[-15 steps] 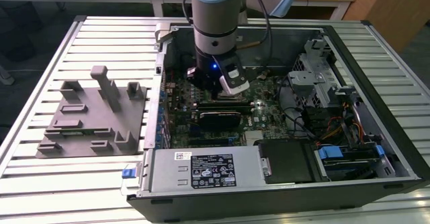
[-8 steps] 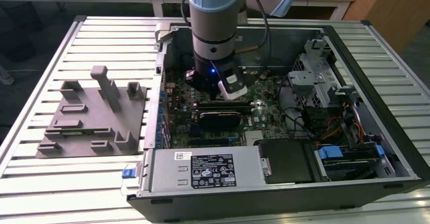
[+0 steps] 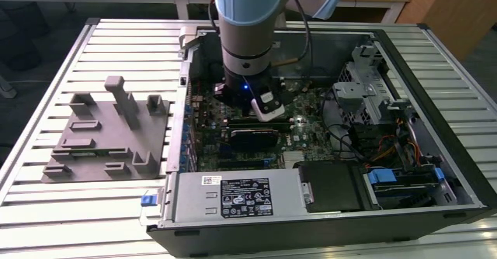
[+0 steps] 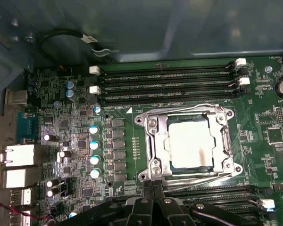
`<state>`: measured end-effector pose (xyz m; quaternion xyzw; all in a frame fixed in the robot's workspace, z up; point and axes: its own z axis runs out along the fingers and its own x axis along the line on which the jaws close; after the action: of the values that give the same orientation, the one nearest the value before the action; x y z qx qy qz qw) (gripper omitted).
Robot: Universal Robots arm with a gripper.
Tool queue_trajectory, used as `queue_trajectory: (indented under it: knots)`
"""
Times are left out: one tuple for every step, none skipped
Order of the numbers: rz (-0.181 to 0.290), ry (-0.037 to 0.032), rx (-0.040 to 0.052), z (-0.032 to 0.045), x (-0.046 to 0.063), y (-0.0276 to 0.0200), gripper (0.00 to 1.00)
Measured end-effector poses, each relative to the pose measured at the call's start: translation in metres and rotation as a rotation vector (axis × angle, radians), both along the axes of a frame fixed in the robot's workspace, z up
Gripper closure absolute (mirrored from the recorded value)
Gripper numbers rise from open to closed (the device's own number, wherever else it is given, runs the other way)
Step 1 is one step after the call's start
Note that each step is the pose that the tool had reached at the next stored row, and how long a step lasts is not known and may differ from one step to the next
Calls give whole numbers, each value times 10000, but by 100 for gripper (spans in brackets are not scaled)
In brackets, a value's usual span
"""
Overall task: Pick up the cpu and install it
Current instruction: 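Install the second cpu locking lever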
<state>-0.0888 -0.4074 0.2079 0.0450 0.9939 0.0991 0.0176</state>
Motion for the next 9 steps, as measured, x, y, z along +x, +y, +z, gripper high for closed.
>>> queue_trajectory:
  knots:
    - [0,-1,61,-5,0,-13,89]
    - [1,0,118,-10,0,-29,89]
    - [1,0,166,-12,0,-44,89]
    - [0,-1,220,-16,0,-63,89]
    - [0,-1,269,-19,0,-84,89]
    - [0,-1,317,-22,0,-103,89]
    - [0,-1,368,-25,0,-121,89]
    - [-1,-1,432,-30,0,-133,89]
    - [0,-1,502,-36,-1,-139,89]
